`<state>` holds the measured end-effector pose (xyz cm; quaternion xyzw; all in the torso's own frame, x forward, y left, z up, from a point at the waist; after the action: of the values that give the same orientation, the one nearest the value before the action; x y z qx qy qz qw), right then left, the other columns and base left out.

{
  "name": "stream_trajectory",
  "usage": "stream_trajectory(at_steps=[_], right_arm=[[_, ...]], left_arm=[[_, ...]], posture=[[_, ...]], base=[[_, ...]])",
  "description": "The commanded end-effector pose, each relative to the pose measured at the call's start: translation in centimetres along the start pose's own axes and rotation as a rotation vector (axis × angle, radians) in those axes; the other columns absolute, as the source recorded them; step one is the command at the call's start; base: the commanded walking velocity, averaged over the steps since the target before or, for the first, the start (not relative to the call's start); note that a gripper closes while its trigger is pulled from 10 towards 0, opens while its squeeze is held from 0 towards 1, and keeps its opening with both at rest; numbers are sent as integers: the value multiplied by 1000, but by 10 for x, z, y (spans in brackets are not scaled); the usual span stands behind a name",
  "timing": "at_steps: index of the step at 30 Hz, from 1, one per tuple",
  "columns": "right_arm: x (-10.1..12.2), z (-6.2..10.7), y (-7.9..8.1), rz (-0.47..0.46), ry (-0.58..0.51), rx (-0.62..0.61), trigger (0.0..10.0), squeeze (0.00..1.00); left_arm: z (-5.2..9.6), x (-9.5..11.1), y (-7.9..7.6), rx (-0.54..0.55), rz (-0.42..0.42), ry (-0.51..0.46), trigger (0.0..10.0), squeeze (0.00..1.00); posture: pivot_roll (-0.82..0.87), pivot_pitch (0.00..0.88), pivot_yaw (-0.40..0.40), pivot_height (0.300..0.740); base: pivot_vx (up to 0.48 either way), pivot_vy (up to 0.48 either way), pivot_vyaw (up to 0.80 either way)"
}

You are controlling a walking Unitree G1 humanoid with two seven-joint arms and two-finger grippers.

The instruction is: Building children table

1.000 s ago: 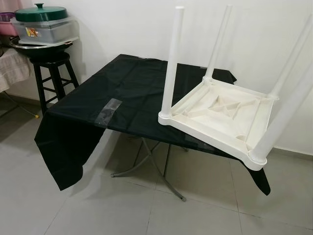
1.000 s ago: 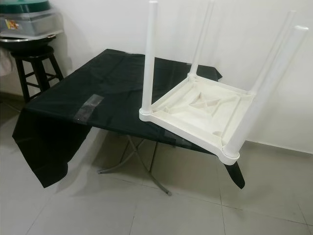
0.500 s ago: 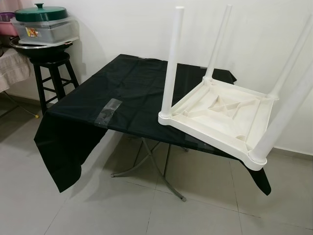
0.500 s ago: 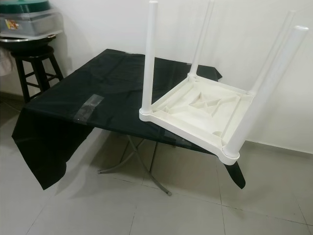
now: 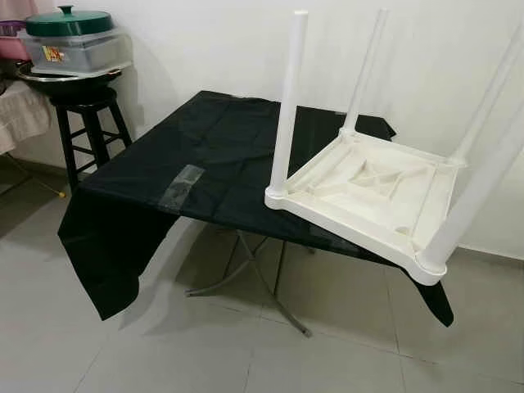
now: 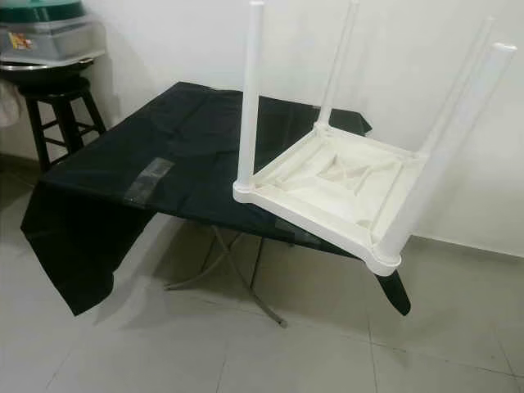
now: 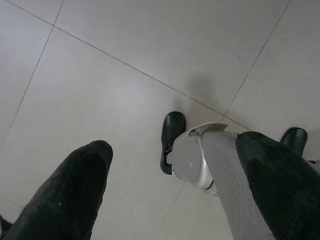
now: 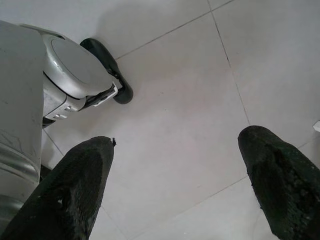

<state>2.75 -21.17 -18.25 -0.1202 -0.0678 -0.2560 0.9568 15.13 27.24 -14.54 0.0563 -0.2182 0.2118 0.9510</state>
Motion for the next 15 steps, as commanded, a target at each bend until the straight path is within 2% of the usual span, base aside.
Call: stream_trajectory(at_steps=[1,15], right_arm=[[205,40,67,763,-433,87,10000,0],[205,40,67,766,-432,87,10000,0]], left_arm=[[0,-6,-3,-7,-17,18,10000,0],[0,-6,-2,-7,-19,18,10000,0]], posture=[[67,0,-91,740],[65,0,-90,740]], base=[[0,0,0],[0,0,0]])
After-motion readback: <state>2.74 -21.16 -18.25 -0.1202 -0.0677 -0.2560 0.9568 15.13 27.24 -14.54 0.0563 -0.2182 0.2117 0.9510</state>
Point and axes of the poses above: a point about 5 cm out from each wrist's last joint towards the gripper, its own z axis pointing back from the gripper into the wrist, its own x axis along the axis of the wrist's last joint, y = z × x, the point moved 6 cm from there along -z, pointing out of the wrist towards the gripper, and after that the axes turned 9 degrees about z, right-handed, at the moved point
